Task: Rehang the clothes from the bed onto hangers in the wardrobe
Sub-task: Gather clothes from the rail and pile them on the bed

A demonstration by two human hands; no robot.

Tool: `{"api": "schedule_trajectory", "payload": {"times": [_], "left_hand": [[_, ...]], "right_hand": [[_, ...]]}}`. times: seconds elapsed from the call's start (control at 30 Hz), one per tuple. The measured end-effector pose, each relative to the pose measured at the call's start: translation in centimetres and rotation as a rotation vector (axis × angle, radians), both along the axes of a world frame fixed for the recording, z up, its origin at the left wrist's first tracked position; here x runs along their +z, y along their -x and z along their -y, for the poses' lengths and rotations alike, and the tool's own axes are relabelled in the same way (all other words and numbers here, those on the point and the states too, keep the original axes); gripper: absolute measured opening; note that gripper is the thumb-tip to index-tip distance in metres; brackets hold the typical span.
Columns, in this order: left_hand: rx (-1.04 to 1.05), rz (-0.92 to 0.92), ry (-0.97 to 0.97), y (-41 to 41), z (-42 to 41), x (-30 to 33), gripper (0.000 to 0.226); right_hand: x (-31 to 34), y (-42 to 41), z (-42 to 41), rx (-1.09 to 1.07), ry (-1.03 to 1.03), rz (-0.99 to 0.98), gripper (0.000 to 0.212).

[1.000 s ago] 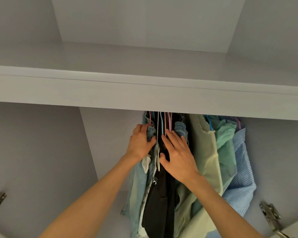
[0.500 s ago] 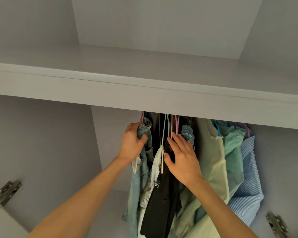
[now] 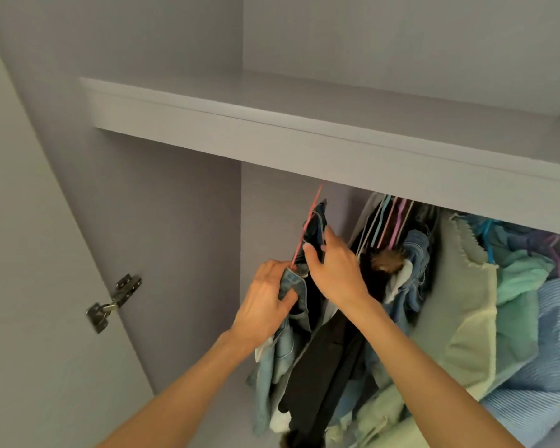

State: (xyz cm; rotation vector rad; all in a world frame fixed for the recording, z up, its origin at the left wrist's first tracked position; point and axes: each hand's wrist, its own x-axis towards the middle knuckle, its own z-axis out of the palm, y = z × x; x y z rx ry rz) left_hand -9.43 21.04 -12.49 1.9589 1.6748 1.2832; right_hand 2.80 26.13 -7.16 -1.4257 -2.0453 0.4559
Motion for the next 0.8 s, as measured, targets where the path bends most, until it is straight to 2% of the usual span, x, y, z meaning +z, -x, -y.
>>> {"api": "schedule_trajectory", "payload": {"times": [0.03,0.1,0.17,0.2,0.3,0.4,0.47,0.57,0.63,0.73,0.8], "left_hand": [[0.011,-0.006,0.002,0.6,0.8,-0.3,0.042],[0.015,-0.048,0.011,1.6,2.3,-1.0,0.041],[0.009,-0.099,0.04,2.8,4.0,-2.1,0.041],[0.011,-0.116,0.056,3.4,4.9,-2.7,0.042],[0.04,-0.167,0.074,4.3,7.3,-4.2,0.043],[0.034,-0.236,0.007,4.5,9.1,-4.7,0.048],[0.023,-0.256,-0.027,5.3,10.0,-4.8,0.045],[0.116,-0.292,-0.044,7.8,10.9,-5.4,0.034],[0.228,-0.299,-0.017,9.3,11.3,-5.6,0.033],[0.38,-0.341,0.05,10.7,11.6,-5.5,0.045],[0.425,-0.445,0.106,11.0,12.4,-5.9,0.051]], "right_hand": [[0.0,1.5,0.1,0.003,0.135,-0.097,0.052],[0.1,4.1,0.1,0.009,0.388,-0.422,0.044],[0.2,6.1,0.5,0.007,0.598,-0.773,0.02],[0.2,6.8,0.8,0.008,0.662,-0.823,0.012],[-0.9,8.2,1.8,-0.03,0.69,-0.667,0.012],[-1.9,9.4,2.8,-0.032,0.668,-0.546,0.018],[-2.4,9.7,3.4,-0.009,0.662,-0.498,0.021],[-3.4,8.8,4.1,0.009,0.627,-0.434,0.031],[-3.7,7.8,4.4,0.083,0.61,-0.324,0.034],[-3.8,7.0,5.3,0.302,0.544,-0.064,0.045],[-3.8,6.7,6.3,0.451,0.502,0.049,0.051]]}}
